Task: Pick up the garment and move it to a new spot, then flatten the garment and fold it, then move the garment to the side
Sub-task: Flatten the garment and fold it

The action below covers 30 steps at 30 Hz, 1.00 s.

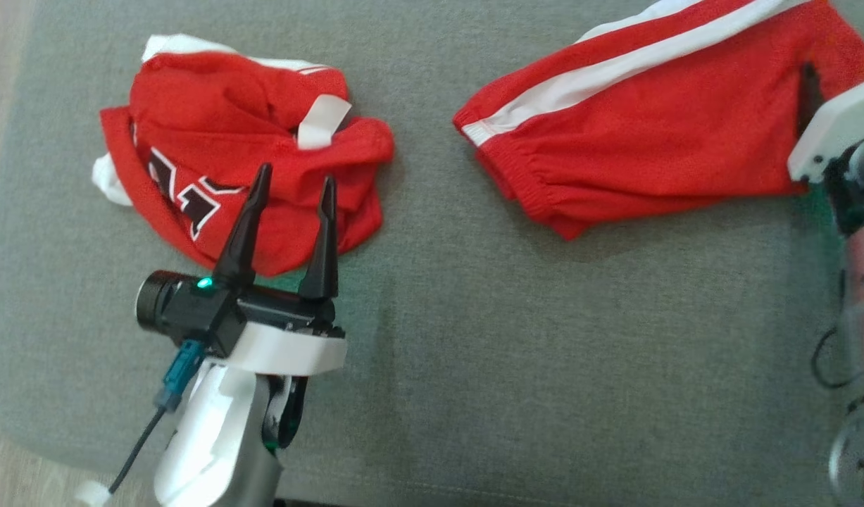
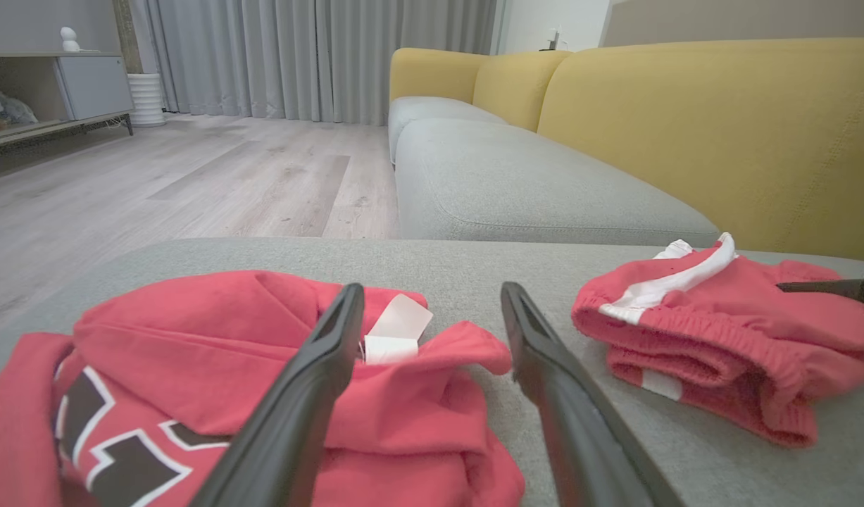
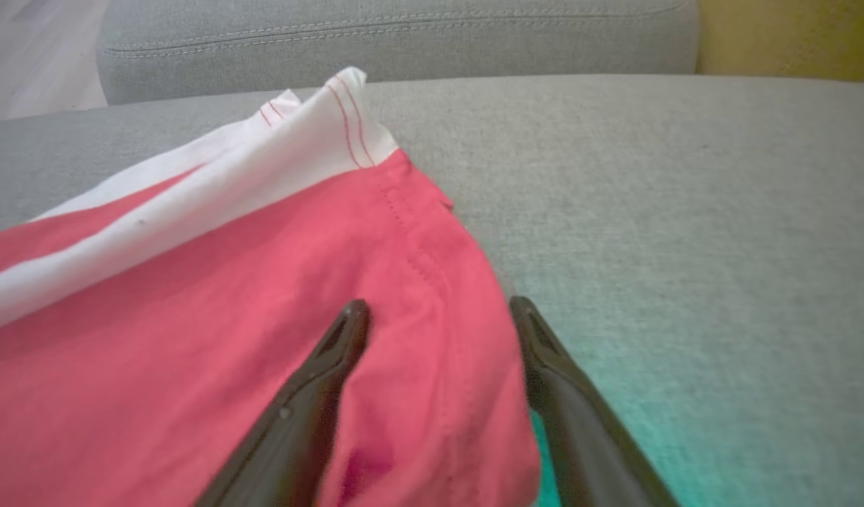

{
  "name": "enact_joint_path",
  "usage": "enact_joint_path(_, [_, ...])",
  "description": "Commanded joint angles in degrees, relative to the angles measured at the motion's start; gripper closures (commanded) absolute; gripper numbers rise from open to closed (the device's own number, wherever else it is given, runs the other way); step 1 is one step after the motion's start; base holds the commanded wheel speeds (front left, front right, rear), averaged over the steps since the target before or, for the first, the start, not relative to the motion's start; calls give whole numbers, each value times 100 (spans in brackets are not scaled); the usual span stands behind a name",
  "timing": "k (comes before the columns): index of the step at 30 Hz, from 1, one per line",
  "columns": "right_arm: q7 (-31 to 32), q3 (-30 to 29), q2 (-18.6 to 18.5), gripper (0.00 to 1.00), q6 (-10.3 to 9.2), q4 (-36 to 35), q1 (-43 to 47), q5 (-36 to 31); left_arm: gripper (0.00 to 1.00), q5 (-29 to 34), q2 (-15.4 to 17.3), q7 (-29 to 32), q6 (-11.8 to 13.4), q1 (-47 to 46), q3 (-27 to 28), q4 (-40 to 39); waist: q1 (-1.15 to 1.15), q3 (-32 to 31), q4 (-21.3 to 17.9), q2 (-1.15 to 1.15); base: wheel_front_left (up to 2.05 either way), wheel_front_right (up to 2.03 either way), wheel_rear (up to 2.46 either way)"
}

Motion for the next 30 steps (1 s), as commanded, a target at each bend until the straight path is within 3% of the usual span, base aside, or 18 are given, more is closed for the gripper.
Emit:
enact_joint_path(1, [93, 199, -43, 0, -5, 22, -175, -51, 0, 56, 26, -29, -42, -164, 260, -162, -1, 91, 81, 0, 0, 0, 0])
enact_joint_path(7, [342, 940, -133, 0, -5, 718, -357, 147, 0, 97, -29, -29, -88, -268, 351, -157, -1, 155, 93, 0, 0, 0, 0])
enact_joint_path(8, [361, 1039, -153, 20, -5, 786, -383, 231, 0, 103, -35, -29, -91, -282, 366, -159, -1, 159, 81, 0, 0, 0, 0])
enact_joint_path(9, [348, 1113, -182, 99, -5, 832, -412, 320, 0, 109, -40, -29, -92, -293, 378, -165, -1, 164, 66, 0, 0, 0, 0])
enact_joint_path(21, [-569, 1291, -640, 100, -5, 872, -454, 1086, 0, 203, -61, -29, -137, -243, 509, -160, -1, -83, -216, 0, 0, 0, 0])
enact_joint_path(30, [-982, 482, -1306, 100, -5, 1201, -131, 976, 0, 255, -64, -29, -160, -72, 586, -170, -1, -383, -426, 0, 0, 0, 0])
